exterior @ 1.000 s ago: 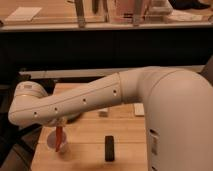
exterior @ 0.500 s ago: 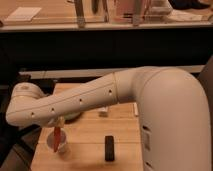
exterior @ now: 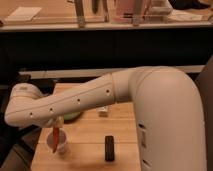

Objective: Place the pepper in the ceramic cup

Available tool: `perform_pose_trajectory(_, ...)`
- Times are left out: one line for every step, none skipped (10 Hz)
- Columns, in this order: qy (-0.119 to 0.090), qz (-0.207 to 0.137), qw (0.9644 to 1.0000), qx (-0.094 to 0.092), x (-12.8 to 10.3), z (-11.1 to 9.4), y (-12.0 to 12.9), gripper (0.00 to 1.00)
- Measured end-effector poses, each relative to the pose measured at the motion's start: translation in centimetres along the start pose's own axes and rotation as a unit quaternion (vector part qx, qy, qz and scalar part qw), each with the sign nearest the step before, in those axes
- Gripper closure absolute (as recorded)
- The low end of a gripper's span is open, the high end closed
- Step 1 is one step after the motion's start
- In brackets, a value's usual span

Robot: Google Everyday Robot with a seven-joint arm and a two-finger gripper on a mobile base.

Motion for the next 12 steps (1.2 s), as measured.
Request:
perform_pose_trajectory(0.000, 0.000, 1.0000, 0.000, 0.02, 0.11, -0.02, 0.81)
perform_pose_trajectory(0.000, -0.001, 1.0000, 0.001, -0.03, 0.20, -0.12, 0.76)
perform_pose_trajectory(0.000, -0.002, 1.0000, 0.002, -0.07, 0.32, -0.20, 0.72)
perform_pose_trajectory(0.000, -0.002, 1.0000, 0.002, -0.09, 0.39, -0.27, 0.72)
perform_pose_trajectory(-0.001, -0.002, 1.0000, 0.002, -0.10, 0.47, -0.30, 0.71)
perform_pose_trajectory(0.000, -0.002, 1.0000, 0.002, -0.08, 0.58, -0.28, 0.65)
perform_pose_trajectory(0.000, -0.002, 1.0000, 0.003, -0.05, 0.66, -0.22, 0.56)
perform_pose_trajectory(0.000, -0.001, 1.0000, 0.003, 0.00, 0.74, -0.16, 0.49)
perform_pose_trajectory(0.000, -0.001, 1.0000, 0.003, -0.01, 0.80, -0.18, 0.48)
perform_pose_trajectory(-0.001, -0.001, 1.0000, 0.003, 0.00, 0.87, -0.19, 0.45)
perform_pose_trajectory(-0.001, -0.001, 1.0000, 0.004, 0.03, 0.93, -0.18, 0.43)
perform_pose_trajectory(-0.001, -0.001, 1.0000, 0.004, 0.03, 1.00, -0.20, 0.45)
